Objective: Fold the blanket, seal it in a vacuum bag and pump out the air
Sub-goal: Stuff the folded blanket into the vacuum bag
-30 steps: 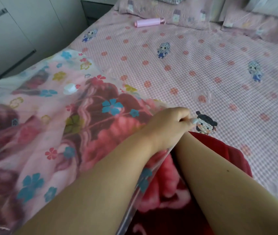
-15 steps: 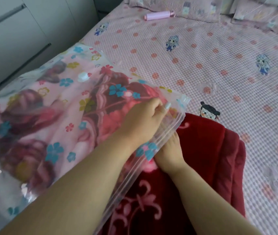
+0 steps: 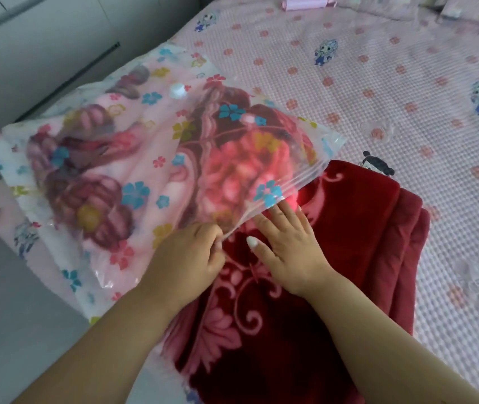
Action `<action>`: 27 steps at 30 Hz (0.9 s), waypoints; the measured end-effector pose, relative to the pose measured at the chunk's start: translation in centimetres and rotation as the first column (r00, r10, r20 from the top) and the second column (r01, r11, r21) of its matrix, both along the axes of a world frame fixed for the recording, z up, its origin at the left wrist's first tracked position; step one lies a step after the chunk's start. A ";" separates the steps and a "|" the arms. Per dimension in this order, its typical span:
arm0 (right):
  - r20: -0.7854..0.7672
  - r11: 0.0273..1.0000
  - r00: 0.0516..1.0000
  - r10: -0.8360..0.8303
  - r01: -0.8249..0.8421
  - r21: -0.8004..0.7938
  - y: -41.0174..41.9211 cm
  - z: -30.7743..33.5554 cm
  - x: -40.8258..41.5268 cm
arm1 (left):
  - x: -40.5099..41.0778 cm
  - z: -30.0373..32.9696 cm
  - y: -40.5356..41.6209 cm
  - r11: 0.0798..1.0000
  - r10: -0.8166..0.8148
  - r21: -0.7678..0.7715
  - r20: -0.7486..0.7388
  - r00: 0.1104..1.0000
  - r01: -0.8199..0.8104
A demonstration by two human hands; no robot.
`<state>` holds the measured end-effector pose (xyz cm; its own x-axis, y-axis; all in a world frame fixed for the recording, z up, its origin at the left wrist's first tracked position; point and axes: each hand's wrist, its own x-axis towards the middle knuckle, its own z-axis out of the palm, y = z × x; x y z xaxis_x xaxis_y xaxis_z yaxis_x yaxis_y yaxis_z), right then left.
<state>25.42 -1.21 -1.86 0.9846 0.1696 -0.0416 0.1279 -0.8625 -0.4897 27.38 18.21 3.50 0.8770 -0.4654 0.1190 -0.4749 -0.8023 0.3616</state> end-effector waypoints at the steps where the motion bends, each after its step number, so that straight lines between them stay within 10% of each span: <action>1: -0.043 0.997 0.999 0.001 -0.005 -0.071 0.8 -0.4 0.4 | 0.0 0.1 0.2 0.999 0.030 -0.041 -0.017 0.999 -0.031; 9: -0.335 0.922 0.940 0.073 -0.191 -0.336 4.0 -4.8 9.1 | 0.7 1.5 -2.5 0.922 0.092 -0.376 -0.019 0.996 -0.093; 20: -0.125 0.986 0.991 0.039 -0.059 -0.157 6.3 -1.4 -3.7 | -5.5 -2.3 3.4 0.861 0.308 -0.394 -0.102 0.946 -0.322; 27: -0.140 0.864 0.987 -0.084 0.142 0.482 9.4 2.4 -12.3 | -11.8 -5.7 8.3 0.404 0.814 -0.292 -0.318 0.486 -0.867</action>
<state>13.14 8.16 0.53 0.9922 0.0841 -0.0917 -0.0357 -0.5136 -0.8573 15.56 26.51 -2.21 0.8170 0.5755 -0.0352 0.4250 -0.5598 0.7113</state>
